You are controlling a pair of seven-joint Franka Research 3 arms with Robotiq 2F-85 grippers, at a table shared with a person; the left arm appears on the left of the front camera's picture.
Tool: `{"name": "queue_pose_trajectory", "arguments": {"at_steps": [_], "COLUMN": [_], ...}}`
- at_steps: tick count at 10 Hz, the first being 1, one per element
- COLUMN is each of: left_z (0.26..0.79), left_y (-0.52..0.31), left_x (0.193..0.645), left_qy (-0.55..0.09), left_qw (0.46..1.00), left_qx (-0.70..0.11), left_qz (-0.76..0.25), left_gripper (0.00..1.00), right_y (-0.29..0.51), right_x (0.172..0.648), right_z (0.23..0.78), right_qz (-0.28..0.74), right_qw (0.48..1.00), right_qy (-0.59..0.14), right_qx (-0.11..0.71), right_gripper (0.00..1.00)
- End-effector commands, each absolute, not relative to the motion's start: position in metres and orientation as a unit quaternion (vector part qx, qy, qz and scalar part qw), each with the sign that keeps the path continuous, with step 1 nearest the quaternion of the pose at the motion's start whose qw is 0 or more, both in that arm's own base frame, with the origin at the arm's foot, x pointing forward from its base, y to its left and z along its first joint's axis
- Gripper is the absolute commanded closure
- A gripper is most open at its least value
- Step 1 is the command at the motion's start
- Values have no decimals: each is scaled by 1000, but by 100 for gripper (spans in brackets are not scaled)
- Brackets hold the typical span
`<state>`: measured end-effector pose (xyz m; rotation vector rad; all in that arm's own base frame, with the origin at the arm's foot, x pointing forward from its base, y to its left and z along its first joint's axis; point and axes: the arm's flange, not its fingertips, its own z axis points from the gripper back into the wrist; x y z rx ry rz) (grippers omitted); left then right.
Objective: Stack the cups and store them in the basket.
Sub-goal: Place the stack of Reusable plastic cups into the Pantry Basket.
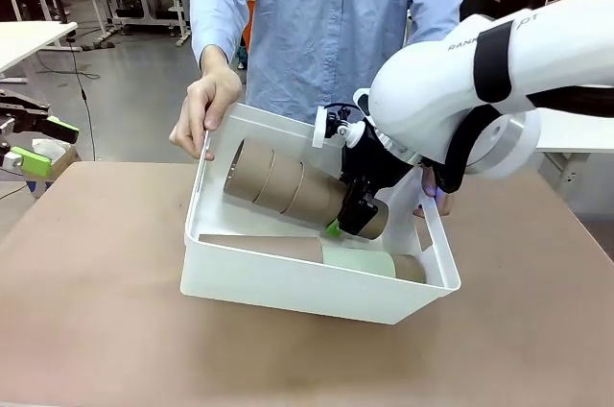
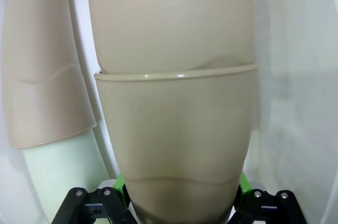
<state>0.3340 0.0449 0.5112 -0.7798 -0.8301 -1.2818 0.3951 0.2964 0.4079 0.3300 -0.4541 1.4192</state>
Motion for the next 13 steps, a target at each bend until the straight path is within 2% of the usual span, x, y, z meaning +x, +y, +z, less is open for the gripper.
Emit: {"name": "queue_pose_trajectory", "arguments": {"at_steps": [1,5,6,10,13], "left_z": [514,514,514,514,514], "left_y": [43,43,43,43,43], "left_x": [333,333,333,333,333], "left_qy": [-367,-367,-367,-367,-367], "left_qw": [655,655,655,655,655], "left_qx": [-348,-348,-348,-348,-348], "left_qz": [-562,-562,-562,-562,-562], "left_gripper": [4,4,4,4,4], "right_y": [304,304,304,290,253], "right_x": [396,399,399,391,371], "right_z": [412,404,403,420,472], "right_qz": [634,637,636,630,618], "right_qw": [734,736,737,741,739], "right_qy": [-204,-192,-192,-199,-225], "right_qx": [132,124,124,124,143], "right_gripper": [16,16,0,0,0]}}
